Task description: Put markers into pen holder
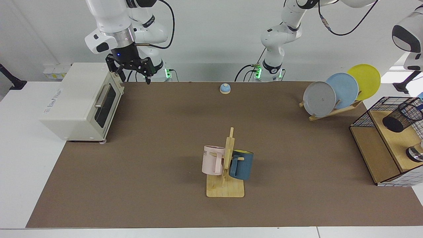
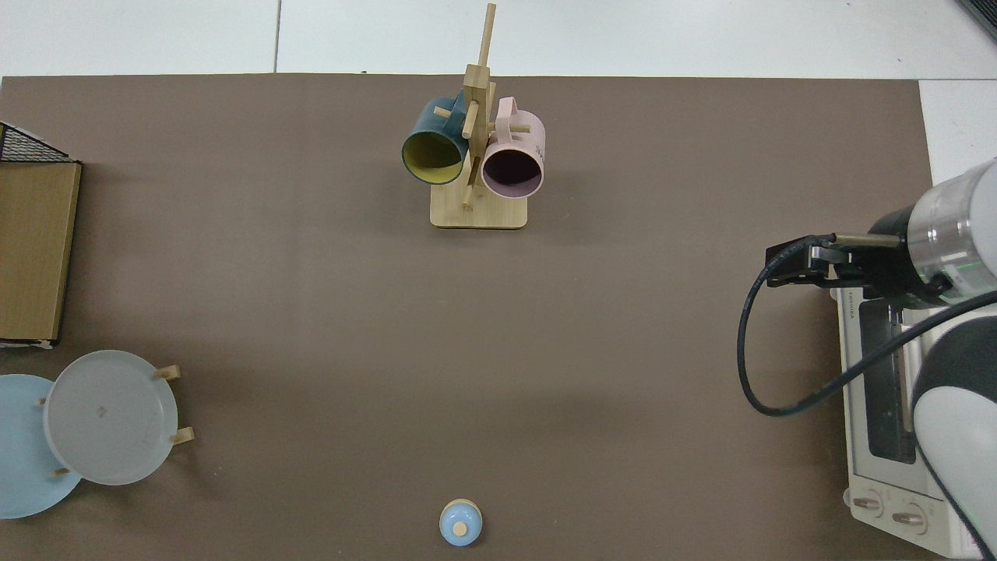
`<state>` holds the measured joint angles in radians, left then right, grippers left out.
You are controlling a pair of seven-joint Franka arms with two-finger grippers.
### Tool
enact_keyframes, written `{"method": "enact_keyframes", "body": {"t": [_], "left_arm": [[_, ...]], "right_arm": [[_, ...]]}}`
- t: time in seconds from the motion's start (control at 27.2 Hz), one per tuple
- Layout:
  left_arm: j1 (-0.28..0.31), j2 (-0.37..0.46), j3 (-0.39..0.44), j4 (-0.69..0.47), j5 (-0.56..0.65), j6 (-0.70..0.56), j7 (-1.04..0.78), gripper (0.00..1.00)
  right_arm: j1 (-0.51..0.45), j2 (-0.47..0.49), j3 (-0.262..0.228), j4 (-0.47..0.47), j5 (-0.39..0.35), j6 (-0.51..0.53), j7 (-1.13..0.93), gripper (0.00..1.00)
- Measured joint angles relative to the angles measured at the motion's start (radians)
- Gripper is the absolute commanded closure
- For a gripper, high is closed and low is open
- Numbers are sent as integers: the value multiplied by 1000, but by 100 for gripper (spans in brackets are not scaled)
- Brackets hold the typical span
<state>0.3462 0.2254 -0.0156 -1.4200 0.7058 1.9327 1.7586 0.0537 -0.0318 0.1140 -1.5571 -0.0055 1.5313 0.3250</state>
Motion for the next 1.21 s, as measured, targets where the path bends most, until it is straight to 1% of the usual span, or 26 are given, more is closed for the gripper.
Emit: {"method": "enact_keyframes", "body": {"t": [0.22,0.4,0.66,0.92,1.21], "left_arm": [[0,0,-8,-9,-4,0,-17,100],[-1,-4,-9,-40,-4,0,-25,100],[-5,-18,7,-72,-4,4,-28,100],[-37,-33,18,-103,-4,7,-43,100],[-42,-41,52,-145,4,54,-56,100]], "right_arm": [[0,0,0,0,0,0,0,0],[0,0,0,0,0,0,0,0],[0,0,0,0,0,0,0,0],[0,0,0,0,0,0,0,0],[0,0,0,0,0,0,0,0]]}}
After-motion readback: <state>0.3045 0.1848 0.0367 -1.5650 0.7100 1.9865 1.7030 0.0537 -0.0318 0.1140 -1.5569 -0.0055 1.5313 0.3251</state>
